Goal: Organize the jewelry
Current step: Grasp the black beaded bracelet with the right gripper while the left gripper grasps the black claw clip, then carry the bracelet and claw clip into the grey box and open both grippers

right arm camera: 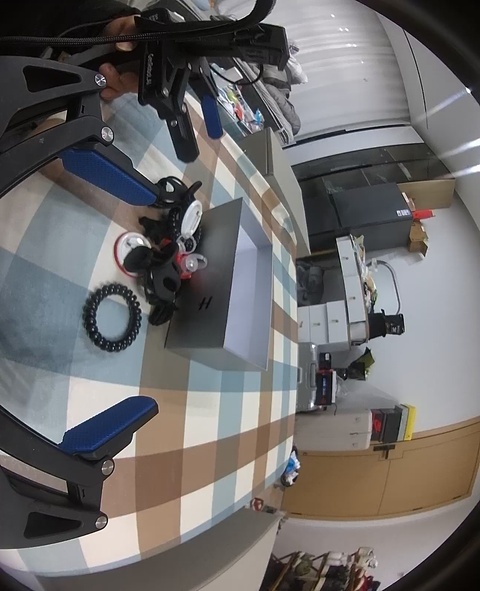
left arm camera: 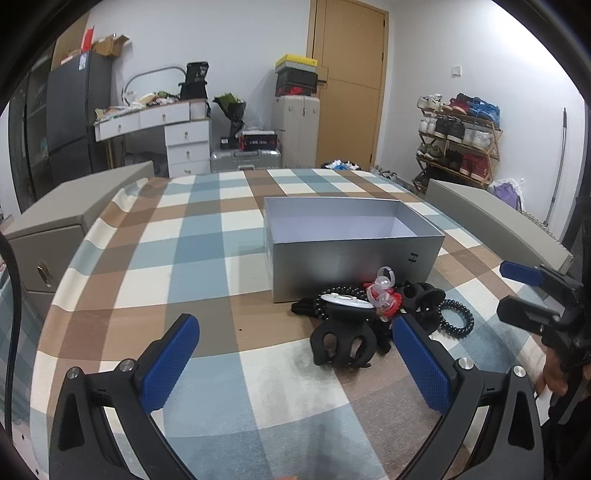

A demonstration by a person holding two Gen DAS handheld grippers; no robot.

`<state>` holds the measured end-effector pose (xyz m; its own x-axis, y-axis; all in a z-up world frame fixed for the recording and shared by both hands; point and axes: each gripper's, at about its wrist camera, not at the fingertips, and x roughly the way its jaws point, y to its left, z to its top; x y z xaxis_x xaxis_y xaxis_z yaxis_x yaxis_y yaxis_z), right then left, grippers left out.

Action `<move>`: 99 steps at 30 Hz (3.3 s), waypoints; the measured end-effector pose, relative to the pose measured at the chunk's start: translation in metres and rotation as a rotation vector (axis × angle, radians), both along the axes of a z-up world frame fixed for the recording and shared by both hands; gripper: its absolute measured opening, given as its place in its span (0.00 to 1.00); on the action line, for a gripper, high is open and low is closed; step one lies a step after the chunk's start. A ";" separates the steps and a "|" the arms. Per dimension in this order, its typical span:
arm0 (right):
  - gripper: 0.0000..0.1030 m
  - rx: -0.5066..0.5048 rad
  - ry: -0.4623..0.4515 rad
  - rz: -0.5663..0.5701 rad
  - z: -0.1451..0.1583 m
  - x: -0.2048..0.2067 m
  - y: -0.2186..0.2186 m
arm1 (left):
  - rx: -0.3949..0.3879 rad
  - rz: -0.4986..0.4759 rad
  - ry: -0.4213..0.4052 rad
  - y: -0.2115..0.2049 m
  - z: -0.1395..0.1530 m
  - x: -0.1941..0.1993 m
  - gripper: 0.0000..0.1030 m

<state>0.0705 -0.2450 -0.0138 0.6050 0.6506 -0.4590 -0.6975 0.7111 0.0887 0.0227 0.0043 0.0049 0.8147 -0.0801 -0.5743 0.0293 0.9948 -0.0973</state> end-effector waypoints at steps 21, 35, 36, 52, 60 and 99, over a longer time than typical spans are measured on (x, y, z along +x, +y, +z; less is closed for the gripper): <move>0.65 -0.299 0.118 -0.039 -0.035 0.027 0.034 | 0.057 -0.047 0.118 -0.016 -0.009 0.008 0.99; 0.33 -0.220 0.118 -0.009 -0.027 0.024 0.017 | 0.059 -0.054 0.119 -0.018 -0.009 0.008 0.99; 0.34 -0.208 0.113 -0.009 -0.025 0.023 0.015 | 0.058 -0.056 0.120 -0.019 -0.009 0.008 0.99; 0.34 -0.166 0.118 0.020 -0.020 0.021 0.013 | 0.076 -0.110 0.187 -0.029 -0.015 0.022 0.73; 0.34 -0.149 0.115 0.027 -0.018 0.020 0.010 | 0.076 -0.166 0.195 -0.035 -0.017 0.013 0.41; 0.34 0.056 0.070 0.023 0.044 0.073 0.036 | 0.069 -0.084 -0.014 -0.017 0.031 0.064 0.41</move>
<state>0.1438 -0.2087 0.0297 0.5573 0.6897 -0.4622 -0.7039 0.6878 0.1775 0.0866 -0.0124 0.0356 0.8150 -0.1091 -0.5690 0.1137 0.9931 -0.0275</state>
